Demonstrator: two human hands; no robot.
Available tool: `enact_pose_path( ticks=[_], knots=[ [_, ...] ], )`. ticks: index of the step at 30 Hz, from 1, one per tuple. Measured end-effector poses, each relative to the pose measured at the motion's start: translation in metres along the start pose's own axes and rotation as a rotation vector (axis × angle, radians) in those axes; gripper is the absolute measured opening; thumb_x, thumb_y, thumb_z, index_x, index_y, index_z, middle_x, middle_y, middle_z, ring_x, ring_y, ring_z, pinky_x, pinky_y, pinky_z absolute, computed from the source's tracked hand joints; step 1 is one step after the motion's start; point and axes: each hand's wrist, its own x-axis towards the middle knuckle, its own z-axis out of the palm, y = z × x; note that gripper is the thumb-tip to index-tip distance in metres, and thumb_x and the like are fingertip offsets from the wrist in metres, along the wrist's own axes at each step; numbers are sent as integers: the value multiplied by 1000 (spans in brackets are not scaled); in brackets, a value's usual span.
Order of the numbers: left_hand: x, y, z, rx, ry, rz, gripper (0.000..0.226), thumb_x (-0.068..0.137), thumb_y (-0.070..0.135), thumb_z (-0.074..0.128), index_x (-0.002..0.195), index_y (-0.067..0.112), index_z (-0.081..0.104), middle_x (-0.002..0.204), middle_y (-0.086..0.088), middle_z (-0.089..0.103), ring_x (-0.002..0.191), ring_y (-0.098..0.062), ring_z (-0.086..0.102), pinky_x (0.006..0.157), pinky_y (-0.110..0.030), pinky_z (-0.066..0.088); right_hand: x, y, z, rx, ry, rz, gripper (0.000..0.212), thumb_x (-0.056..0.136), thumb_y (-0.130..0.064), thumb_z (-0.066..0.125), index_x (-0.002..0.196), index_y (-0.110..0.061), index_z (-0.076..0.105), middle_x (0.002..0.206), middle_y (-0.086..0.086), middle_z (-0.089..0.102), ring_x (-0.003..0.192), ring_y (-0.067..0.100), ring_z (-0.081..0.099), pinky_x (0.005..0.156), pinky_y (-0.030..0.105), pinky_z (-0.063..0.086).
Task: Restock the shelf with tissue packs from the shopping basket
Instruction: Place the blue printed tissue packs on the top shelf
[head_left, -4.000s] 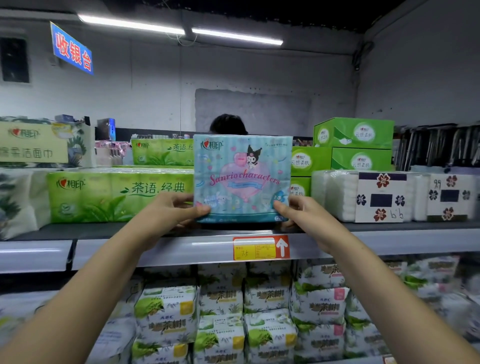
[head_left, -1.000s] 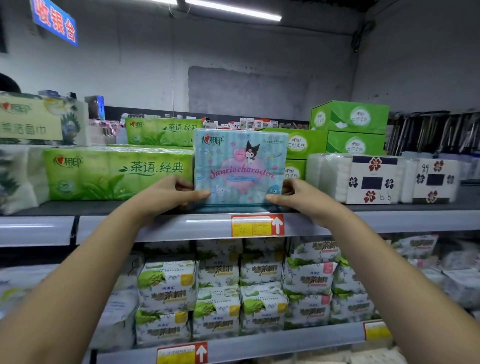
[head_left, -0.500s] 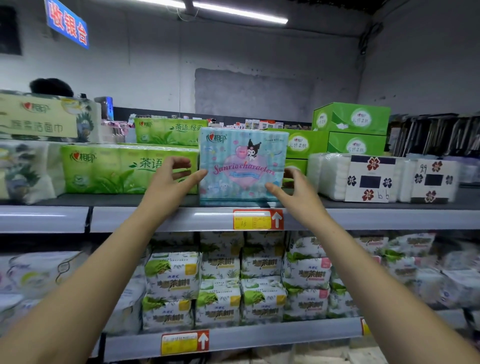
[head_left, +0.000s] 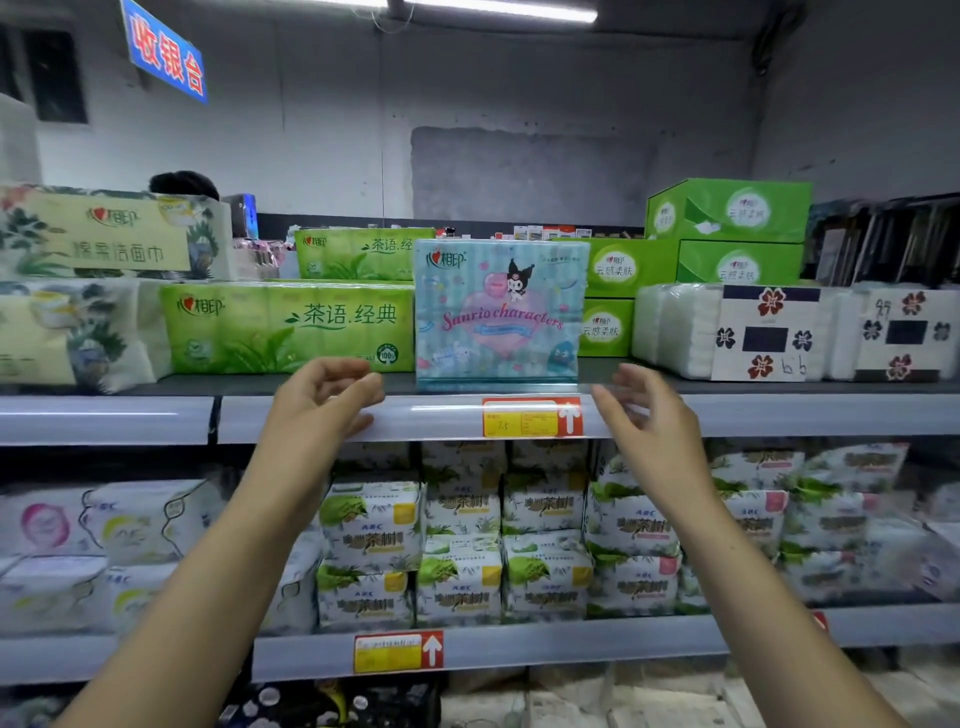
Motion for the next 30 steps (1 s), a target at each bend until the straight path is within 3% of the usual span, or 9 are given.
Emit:
enact_pose_path(
  ticks=[5,10,13,16,19,22,27,30],
  knots=[
    [-25,-10,-1,17,-21,-55,15,90,22,64,104,22,64,108,-6,67,98,-13,68,84,-28,51,-22,3,-8,55,-44,43,39,93,-37,55,127,-18,55,116,-9,58,100,3,55,86,29,50],
    [-47,-19,4,19,-33,-97,15,91,20,61,104,22,67,101,-1,72,95,-10,69,89,-31,52,-35,8,-7,60,-74,73,35,94,-34,53,126,-20,55,117,-8,56,94,-12,50,72,9,40],
    [-55,-19,5,20,-39,-124,14,92,19,58,102,21,67,102,-2,72,94,-9,69,89,-31,52,-38,11,-7,78,-80,77,33,95,-31,54,125,-19,56,121,-5,56,94,-12,49,75,11,43],
    [-58,-20,3,29,-19,-122,13,92,19,58,99,21,69,101,-3,72,95,-11,69,88,-33,52,-40,14,-2,73,-85,83,33,94,-30,54,125,-20,56,124,-4,56,99,-6,51,84,24,48],
    [-58,-18,-1,45,-2,-137,13,93,19,57,97,22,69,99,-1,73,96,-11,68,86,-32,51,-42,17,4,61,-111,82,31,94,-30,55,124,-21,56,125,-4,55,113,7,51,85,21,40],
    [-58,-16,-3,41,24,-148,13,93,18,57,96,21,69,98,-1,73,97,-13,68,82,-28,50,-41,17,8,57,-124,93,30,94,-30,55,122,-21,56,124,-3,52,114,10,51,81,17,38],
    [-55,-12,-5,26,60,-142,14,93,16,57,96,21,69,97,-2,73,95,-13,69,83,-28,50,-38,9,10,108,-61,76,24,94,-31,53,116,-23,58,118,-5,52,95,-6,51,74,14,40],
    [-55,-13,-7,27,69,-140,14,92,17,57,97,21,70,96,-1,74,94,-11,70,84,-27,50,-39,7,11,141,-69,80,19,94,-31,53,112,-26,59,113,-6,55,87,-17,49,67,3,40]
  ],
)
